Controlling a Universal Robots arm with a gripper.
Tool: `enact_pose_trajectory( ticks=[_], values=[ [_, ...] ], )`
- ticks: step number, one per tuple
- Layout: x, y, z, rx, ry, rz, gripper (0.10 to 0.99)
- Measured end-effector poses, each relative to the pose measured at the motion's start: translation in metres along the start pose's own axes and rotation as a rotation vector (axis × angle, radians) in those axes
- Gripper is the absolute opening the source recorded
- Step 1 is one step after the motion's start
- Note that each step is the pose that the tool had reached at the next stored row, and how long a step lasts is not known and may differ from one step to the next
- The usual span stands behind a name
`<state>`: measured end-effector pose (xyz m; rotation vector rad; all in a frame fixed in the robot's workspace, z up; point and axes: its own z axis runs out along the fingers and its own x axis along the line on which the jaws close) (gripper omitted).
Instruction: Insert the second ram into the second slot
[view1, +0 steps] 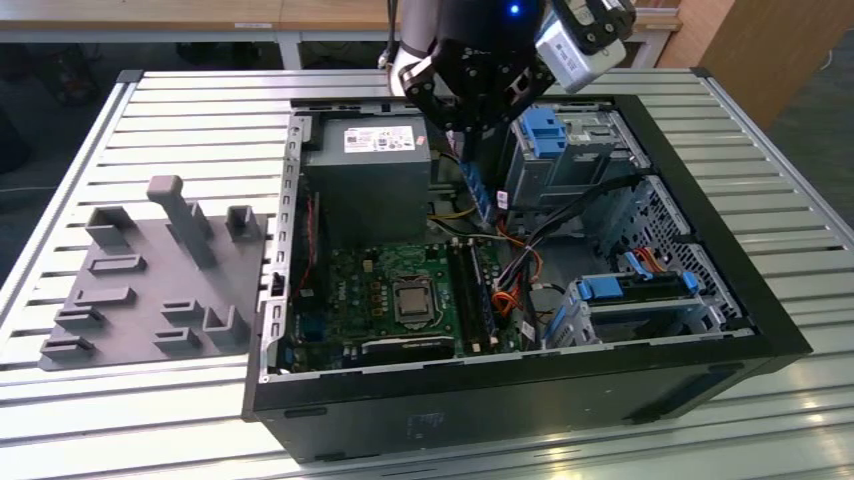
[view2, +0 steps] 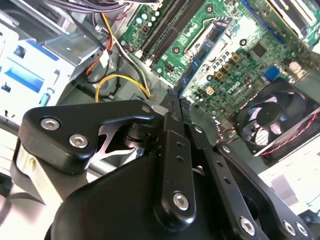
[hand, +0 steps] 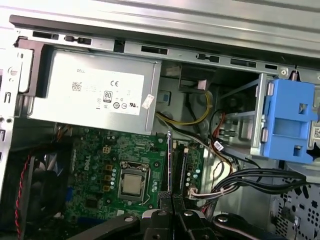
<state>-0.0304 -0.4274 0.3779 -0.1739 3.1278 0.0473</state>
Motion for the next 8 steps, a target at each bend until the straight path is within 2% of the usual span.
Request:
enact_pose_trajectory(
  ticks=[8],
  values=[
    [0.0,0.0,0.0006,0.002,-0.0029,0.103,0.122]
  ],
)
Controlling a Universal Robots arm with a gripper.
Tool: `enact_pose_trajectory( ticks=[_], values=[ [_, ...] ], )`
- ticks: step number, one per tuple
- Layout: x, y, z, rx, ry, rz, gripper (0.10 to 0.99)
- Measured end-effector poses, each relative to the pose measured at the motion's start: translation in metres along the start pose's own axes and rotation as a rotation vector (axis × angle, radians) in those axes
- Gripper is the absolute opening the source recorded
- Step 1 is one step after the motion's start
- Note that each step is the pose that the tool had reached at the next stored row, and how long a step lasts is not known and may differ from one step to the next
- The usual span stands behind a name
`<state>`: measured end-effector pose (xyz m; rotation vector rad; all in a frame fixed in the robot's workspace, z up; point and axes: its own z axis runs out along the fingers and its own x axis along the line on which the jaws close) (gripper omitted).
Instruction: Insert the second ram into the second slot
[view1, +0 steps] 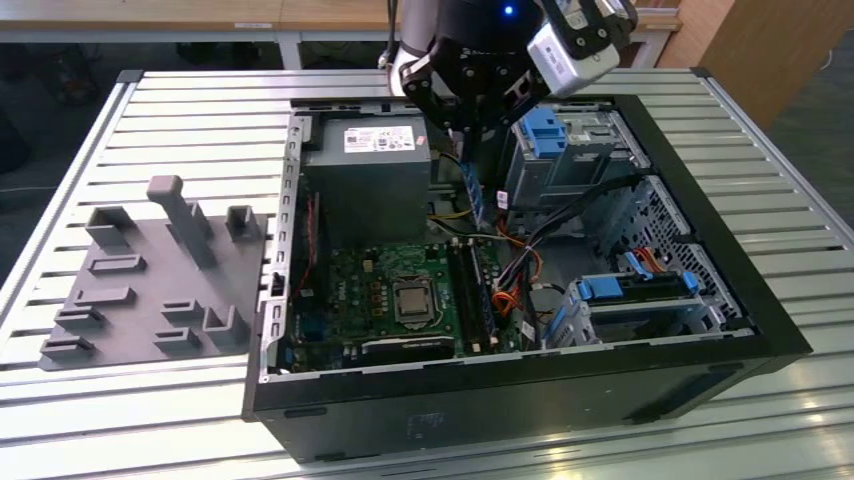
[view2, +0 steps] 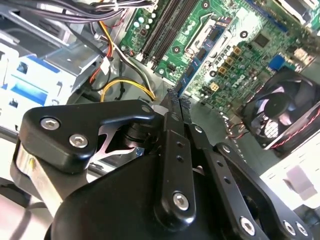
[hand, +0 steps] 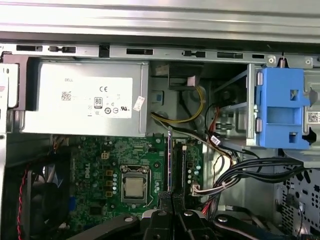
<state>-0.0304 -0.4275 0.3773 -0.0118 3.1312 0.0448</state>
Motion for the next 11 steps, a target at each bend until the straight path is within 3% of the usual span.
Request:
enact_pose_trajectory(
  ticks=[11],
  values=[
    [0.0,0.0,0.001,0.003,-0.0039,0.137,0.122]
  ],
)
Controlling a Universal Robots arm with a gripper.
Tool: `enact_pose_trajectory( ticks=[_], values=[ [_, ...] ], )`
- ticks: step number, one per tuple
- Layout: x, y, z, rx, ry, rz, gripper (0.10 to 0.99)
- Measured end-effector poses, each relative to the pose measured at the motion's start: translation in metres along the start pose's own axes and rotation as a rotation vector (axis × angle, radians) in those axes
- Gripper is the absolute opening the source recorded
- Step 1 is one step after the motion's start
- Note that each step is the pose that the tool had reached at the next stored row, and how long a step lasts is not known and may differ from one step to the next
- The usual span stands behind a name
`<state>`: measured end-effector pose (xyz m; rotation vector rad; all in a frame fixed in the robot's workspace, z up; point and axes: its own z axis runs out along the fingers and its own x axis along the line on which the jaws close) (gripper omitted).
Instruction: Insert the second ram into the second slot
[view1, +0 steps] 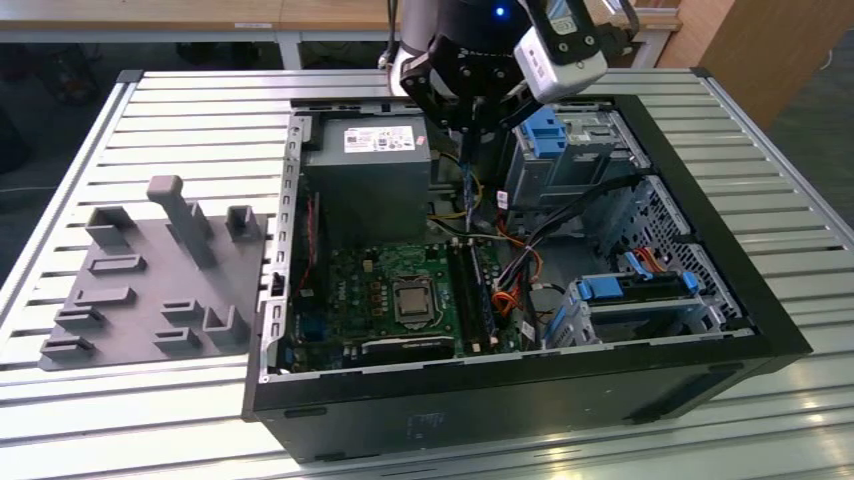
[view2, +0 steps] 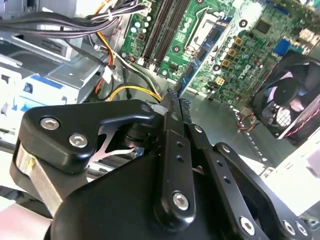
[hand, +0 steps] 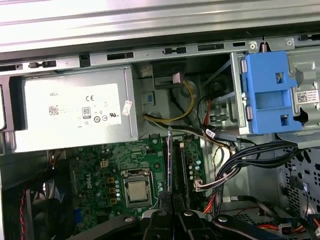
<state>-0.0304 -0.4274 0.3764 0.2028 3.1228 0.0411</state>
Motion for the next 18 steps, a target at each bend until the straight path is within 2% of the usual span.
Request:
enact_pose_trajectory(
  ticks=[18],
  values=[
    [-0.0002,-0.0022,0.0062,0.0,0.0005,0.003,0.122]
  ],
)
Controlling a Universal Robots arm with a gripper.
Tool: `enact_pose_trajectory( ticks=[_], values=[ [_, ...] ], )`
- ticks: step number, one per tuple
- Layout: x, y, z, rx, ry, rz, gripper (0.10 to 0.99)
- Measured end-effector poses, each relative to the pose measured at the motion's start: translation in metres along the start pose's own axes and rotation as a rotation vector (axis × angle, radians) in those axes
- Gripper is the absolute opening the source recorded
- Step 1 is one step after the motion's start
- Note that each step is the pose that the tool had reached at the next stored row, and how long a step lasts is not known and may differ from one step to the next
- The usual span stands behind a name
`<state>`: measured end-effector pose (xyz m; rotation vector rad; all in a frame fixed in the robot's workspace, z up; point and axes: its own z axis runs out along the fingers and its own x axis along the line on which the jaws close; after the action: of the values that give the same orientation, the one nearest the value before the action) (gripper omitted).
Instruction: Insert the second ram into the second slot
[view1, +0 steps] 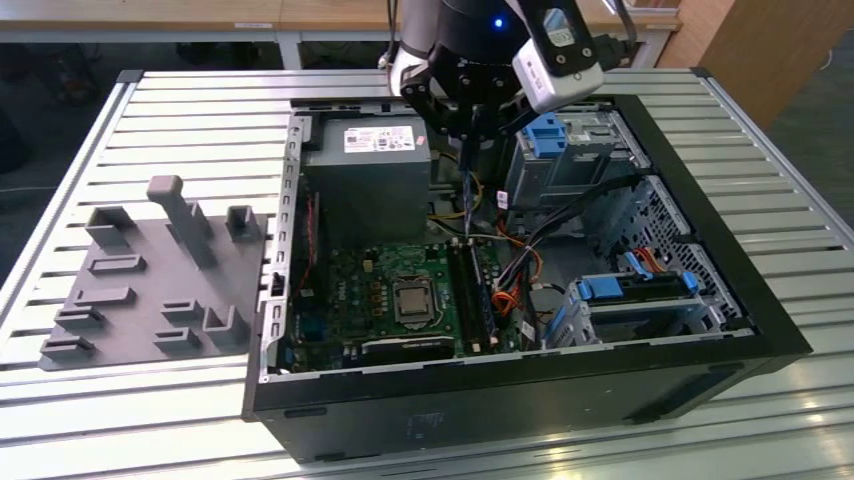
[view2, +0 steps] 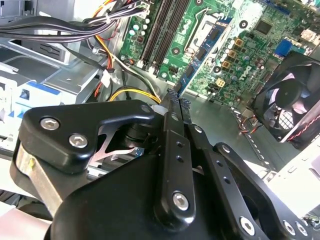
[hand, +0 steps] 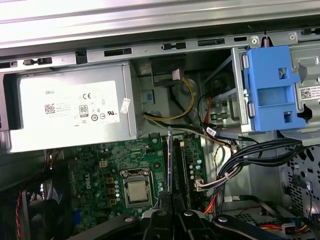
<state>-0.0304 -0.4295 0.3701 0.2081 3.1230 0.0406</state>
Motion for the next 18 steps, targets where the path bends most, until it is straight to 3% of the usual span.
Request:
enact_pose_trajectory(
  ticks=[18],
  values=[
    [0.0,-0.0001,0.0044,0.0,0.0,0.0,0.122]
  ],
)
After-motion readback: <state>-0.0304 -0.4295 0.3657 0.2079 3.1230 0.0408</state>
